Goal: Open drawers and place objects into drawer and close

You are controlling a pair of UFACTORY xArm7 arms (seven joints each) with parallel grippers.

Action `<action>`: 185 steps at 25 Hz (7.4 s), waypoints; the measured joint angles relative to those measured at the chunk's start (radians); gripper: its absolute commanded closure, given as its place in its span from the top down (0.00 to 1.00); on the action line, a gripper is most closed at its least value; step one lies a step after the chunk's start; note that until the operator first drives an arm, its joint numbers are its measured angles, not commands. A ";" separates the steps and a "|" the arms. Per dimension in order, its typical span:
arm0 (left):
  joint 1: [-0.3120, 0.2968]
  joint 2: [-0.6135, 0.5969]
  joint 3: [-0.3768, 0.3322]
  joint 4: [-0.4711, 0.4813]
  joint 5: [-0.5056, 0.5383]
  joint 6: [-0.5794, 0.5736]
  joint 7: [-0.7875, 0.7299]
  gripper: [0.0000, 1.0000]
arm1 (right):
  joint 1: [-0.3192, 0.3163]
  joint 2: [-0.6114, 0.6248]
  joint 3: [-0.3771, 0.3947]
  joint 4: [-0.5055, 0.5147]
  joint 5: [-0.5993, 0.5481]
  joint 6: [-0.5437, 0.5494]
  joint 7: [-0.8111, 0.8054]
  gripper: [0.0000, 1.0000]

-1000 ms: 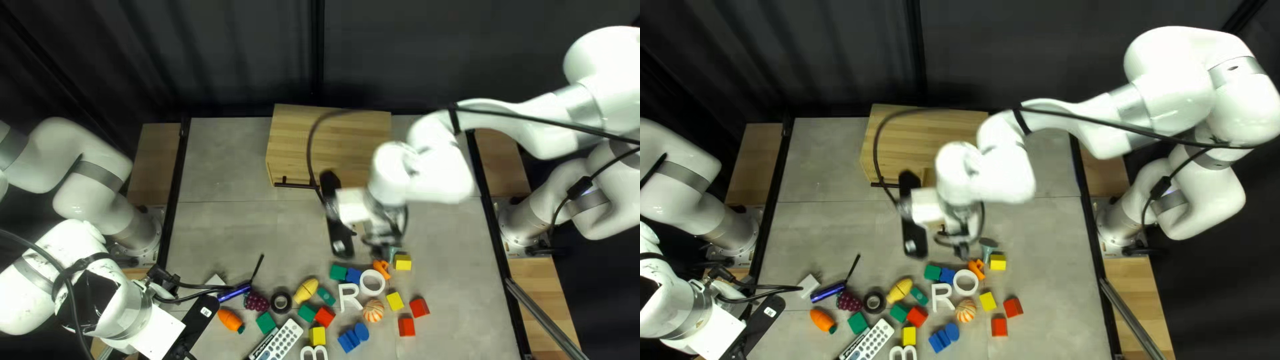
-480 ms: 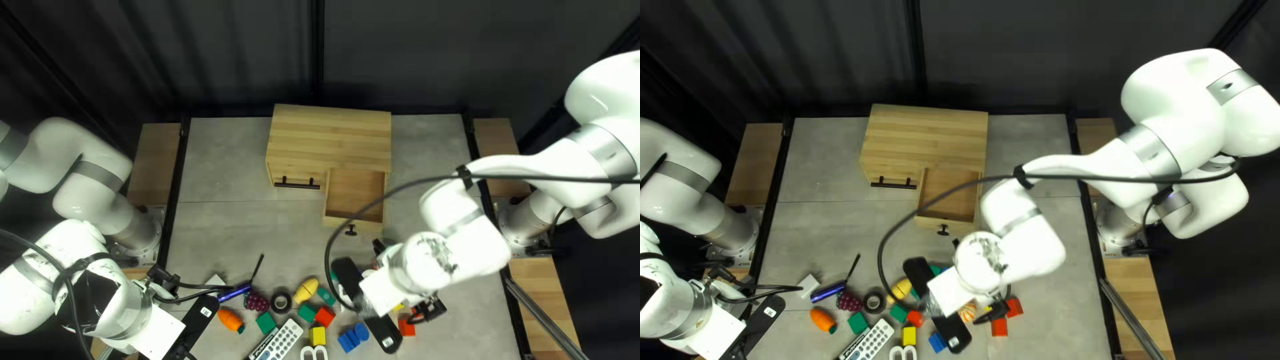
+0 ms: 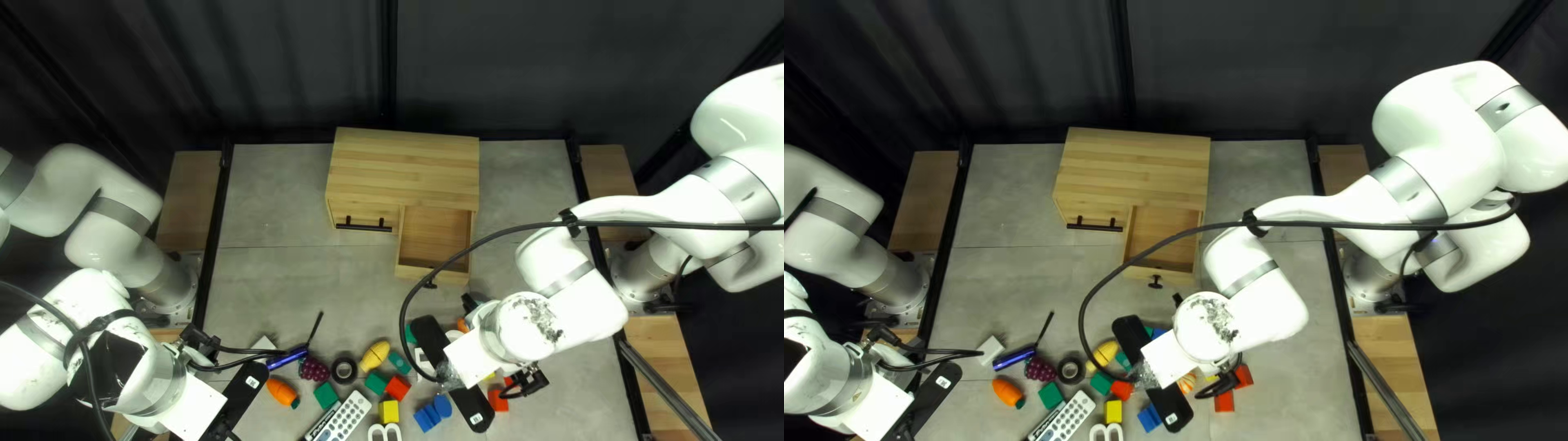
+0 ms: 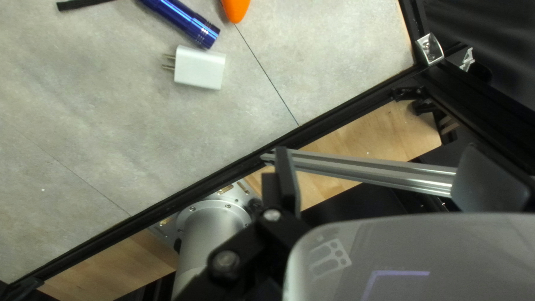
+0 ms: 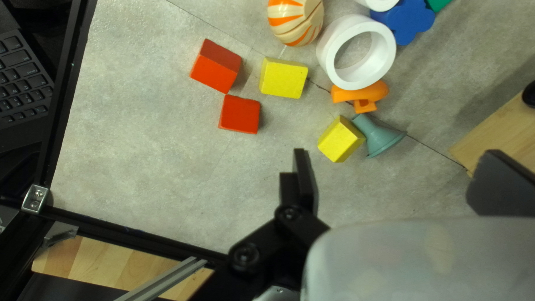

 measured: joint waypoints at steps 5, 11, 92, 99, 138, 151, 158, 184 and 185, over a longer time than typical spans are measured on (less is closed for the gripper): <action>0.000 0.000 0.000 0.000 0.000 0.000 0.000 1.00 | 0.023 -0.024 0.023 -0.062 -0.049 -0.072 -0.038 1.00; 0.000 0.000 0.000 0.000 0.000 0.000 0.000 1.00 | 0.036 -0.011 0.035 -0.100 -0.049 -0.124 -0.042 1.00; 0.000 0.000 0.000 0.000 0.000 0.000 0.000 1.00 | 0.048 0.188 0.001 -0.052 -0.017 -0.227 0.188 1.00; 0.000 0.000 0.000 0.000 0.000 0.000 0.000 1.00 | 0.057 0.174 0.010 -0.045 -0.030 -0.214 0.174 1.00; 0.000 0.000 0.000 0.000 0.000 0.000 0.000 1.00 | -0.039 0.264 -0.042 -0.027 0.010 -0.228 0.017 1.00; 0.000 0.000 0.000 0.000 0.000 0.000 0.000 1.00 | -0.002 0.305 -0.060 0.038 0.012 -0.125 0.212 1.00; 0.000 0.000 0.000 0.000 0.000 0.000 0.000 1.00 | 0.005 0.308 -0.064 0.045 0.008 -0.109 0.243 1.00; 0.000 0.000 0.000 0.000 0.000 0.000 0.000 1.00 | -0.033 0.336 -0.087 0.008 0.005 -0.173 0.215 1.00; 0.000 0.000 0.000 0.000 0.000 0.000 0.000 1.00 | -0.034 0.337 -0.088 0.007 0.006 -0.176 0.212 1.00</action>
